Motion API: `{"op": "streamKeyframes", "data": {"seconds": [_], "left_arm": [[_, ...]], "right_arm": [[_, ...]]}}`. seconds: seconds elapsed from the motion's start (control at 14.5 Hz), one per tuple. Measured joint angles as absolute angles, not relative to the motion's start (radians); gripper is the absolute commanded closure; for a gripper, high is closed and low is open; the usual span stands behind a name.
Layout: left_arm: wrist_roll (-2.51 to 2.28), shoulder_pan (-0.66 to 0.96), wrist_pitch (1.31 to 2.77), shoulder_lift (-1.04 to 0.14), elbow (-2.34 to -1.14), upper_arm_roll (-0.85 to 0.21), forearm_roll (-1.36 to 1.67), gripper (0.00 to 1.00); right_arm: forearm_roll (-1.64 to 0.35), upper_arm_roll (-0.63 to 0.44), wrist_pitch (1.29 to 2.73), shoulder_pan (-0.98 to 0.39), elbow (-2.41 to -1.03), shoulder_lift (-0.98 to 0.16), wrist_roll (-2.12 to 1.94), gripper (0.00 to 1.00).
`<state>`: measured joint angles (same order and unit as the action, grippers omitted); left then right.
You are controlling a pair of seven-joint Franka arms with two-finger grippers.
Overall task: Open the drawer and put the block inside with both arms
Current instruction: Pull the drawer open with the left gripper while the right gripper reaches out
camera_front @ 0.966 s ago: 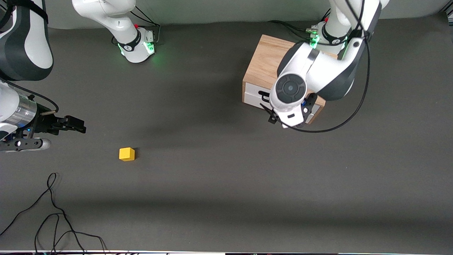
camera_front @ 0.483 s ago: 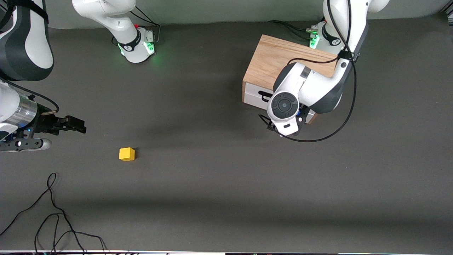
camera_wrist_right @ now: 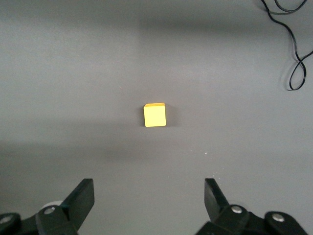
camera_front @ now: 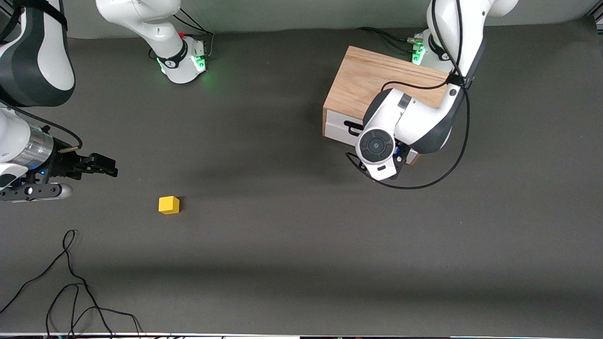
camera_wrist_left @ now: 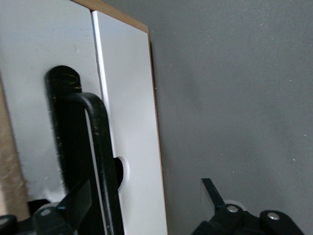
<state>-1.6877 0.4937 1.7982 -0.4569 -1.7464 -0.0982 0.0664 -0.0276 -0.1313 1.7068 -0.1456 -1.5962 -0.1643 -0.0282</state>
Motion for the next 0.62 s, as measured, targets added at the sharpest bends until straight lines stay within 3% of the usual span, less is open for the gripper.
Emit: {"op": "streamKeyframes", "data": {"seconds": [0.62], "left_arm": [[-1.688,0.493,1.889,-0.465,-1.741,-0.098,0.057,0.00]], "right_arm": [[-0.028,-0.131,1.707,-0.147,-1.596,-0.168,-0.028,0.00]]}}
